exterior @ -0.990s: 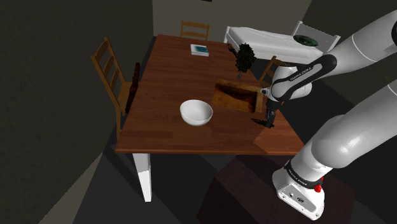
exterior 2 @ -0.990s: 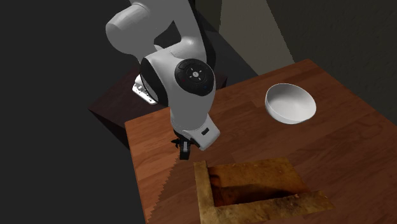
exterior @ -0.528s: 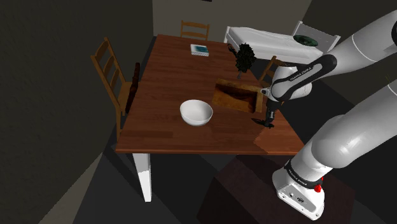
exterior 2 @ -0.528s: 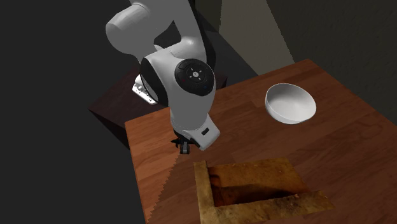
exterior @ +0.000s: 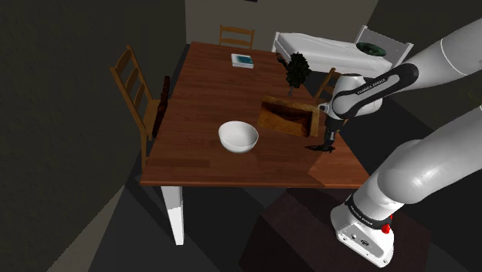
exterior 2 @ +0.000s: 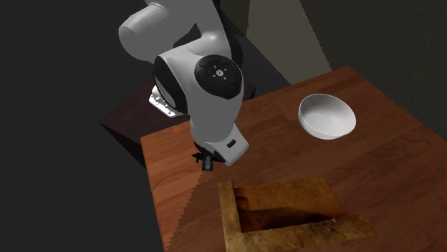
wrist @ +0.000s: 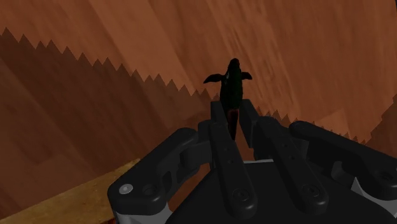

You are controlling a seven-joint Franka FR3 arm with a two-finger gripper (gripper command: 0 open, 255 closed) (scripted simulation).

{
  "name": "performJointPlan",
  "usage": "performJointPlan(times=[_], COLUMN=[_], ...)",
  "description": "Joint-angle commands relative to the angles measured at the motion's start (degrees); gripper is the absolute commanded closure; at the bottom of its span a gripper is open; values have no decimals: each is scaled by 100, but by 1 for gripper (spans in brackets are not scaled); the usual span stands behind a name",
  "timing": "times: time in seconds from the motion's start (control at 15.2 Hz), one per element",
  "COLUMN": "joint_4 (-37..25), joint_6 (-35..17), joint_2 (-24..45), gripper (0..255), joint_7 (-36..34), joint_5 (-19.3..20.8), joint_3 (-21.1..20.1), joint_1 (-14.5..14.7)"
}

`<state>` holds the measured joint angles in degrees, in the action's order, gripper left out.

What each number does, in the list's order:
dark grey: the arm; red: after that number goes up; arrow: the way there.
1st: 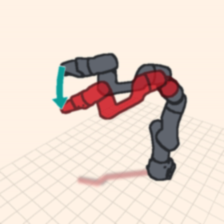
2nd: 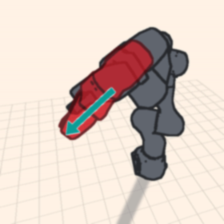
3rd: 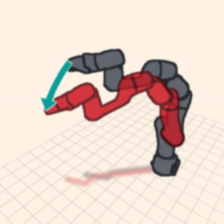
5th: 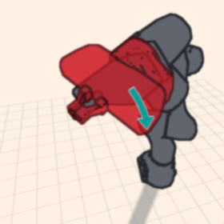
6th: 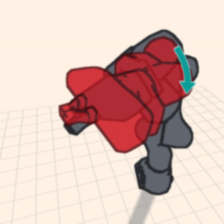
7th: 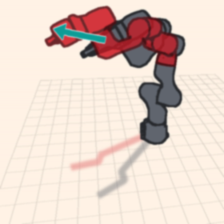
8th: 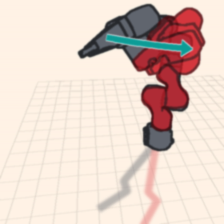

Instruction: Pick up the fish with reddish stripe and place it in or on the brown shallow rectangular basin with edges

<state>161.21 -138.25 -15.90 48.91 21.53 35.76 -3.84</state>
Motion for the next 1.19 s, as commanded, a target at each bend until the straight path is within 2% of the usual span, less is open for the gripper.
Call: performJointPlan(times=[0.0,1.12], joint_4=[-36,-576], joint_6=[274,2126], joint_2=[-241,-1571], gripper=[255,255], joint_7=[-48,-112], joint_5=[54,12], joint_3=[-70,-577], joint_1=[-47,-220])
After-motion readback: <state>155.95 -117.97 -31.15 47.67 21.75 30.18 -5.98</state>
